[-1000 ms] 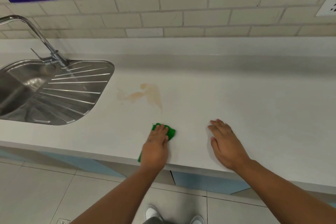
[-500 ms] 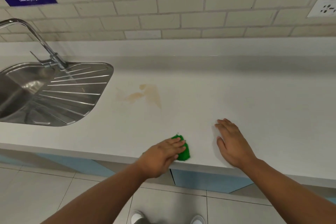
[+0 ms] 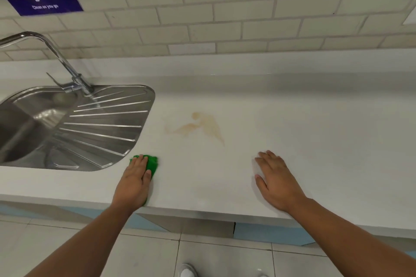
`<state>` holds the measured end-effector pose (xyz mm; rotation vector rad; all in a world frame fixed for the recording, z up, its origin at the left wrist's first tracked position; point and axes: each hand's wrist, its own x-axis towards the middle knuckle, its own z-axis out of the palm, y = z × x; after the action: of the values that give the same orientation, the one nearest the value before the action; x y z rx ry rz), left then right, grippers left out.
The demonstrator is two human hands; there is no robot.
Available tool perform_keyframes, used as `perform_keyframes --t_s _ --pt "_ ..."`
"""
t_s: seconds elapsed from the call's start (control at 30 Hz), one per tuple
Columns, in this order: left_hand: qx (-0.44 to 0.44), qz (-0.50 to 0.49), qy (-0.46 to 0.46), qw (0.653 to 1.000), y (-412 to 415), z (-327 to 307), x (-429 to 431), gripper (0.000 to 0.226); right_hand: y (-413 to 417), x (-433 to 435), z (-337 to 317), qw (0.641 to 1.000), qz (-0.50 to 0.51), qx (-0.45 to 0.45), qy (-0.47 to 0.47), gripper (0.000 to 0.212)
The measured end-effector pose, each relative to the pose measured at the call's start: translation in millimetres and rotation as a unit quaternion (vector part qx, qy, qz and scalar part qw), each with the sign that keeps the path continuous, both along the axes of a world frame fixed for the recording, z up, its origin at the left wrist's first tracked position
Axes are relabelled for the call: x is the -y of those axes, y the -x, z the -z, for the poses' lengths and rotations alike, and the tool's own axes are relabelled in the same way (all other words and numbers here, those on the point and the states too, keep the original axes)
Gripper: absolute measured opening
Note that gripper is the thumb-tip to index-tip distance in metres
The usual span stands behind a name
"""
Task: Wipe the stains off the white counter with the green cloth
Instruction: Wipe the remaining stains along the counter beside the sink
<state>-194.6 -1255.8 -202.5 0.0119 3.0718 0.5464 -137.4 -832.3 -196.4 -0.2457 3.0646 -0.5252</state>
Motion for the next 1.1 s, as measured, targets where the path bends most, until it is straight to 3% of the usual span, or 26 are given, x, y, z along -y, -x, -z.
perform_keyframes --t_s 0.17,0.5,0.7,0.97,1.1 --pt "-0.008 -0.021 0.0 1.0 48 -1 -1 0.06 36 34 -1 0.999 0.041 0.004 0.0 0.074" --pt "-0.028 -0.007 -0.066 0.997 176 -2 -11 0.048 103 50 7 0.99 0.14 -0.023 -0.016 0.072" --pt "-0.069 0.109 -0.008 0.992 235 2 -42 0.043 115 44 18 0.989 0.14 -0.049 -0.018 0.062" --pt "-0.048 0.167 -0.083 0.981 250 -1 -102 0.044 116 45 19 0.989 0.132 -0.054 -0.027 0.061" --pt "-0.022 0.266 -0.108 0.958 241 1 -140 0.045 115 44 19 0.99 0.13 -0.054 -0.027 0.06"
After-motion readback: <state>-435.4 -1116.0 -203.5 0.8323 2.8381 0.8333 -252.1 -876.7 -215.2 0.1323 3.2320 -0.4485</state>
